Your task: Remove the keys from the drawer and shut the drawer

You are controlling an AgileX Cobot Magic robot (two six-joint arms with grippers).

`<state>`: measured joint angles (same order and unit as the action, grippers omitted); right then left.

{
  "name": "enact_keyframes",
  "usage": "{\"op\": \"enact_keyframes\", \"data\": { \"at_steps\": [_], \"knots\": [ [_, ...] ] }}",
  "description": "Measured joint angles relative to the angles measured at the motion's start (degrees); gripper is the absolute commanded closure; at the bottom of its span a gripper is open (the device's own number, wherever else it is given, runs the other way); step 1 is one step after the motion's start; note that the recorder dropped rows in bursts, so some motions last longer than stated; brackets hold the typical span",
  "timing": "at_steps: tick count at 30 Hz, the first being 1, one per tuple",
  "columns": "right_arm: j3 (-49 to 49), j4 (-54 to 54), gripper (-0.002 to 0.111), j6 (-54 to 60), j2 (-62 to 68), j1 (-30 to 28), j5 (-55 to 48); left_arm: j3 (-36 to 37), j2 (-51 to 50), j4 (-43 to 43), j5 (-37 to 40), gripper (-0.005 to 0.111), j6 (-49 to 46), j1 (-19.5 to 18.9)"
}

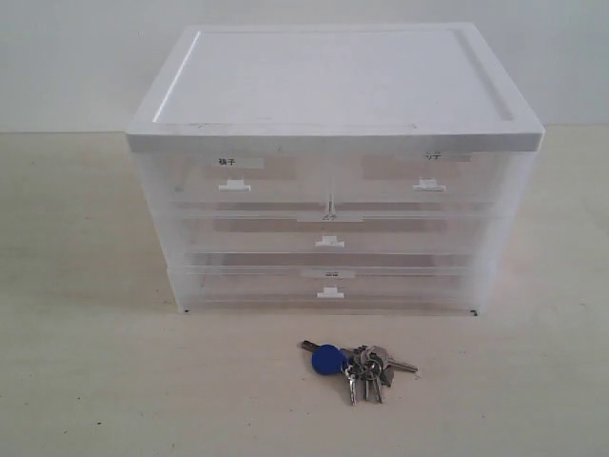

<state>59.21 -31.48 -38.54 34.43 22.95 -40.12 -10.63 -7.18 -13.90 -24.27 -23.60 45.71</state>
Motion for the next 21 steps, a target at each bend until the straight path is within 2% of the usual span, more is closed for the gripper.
{"op": "enact_keyframes", "data": {
  "at_steps": [5, 9, 21],
  "knots": [
    [-0.91, 0.62, 0.108, 0.76, -0.38, -0.09, 2.65, 0.00, 0.00, 0.00, 0.00, 0.102, 0.00, 0.00],
    [-5.13, 0.85, 0.108, 1.97, -2.63, -2.00, 11.14, 0.00, 0.00, 0.00, 0.00, 0.102, 0.00, 0.00],
    [-24.36, 0.88, 0.108, 2.32, -14.19, -14.11, 34.28, 0.00, 0.00, 0.00, 0.00, 0.102, 0.00, 0.00]
  ]
}}
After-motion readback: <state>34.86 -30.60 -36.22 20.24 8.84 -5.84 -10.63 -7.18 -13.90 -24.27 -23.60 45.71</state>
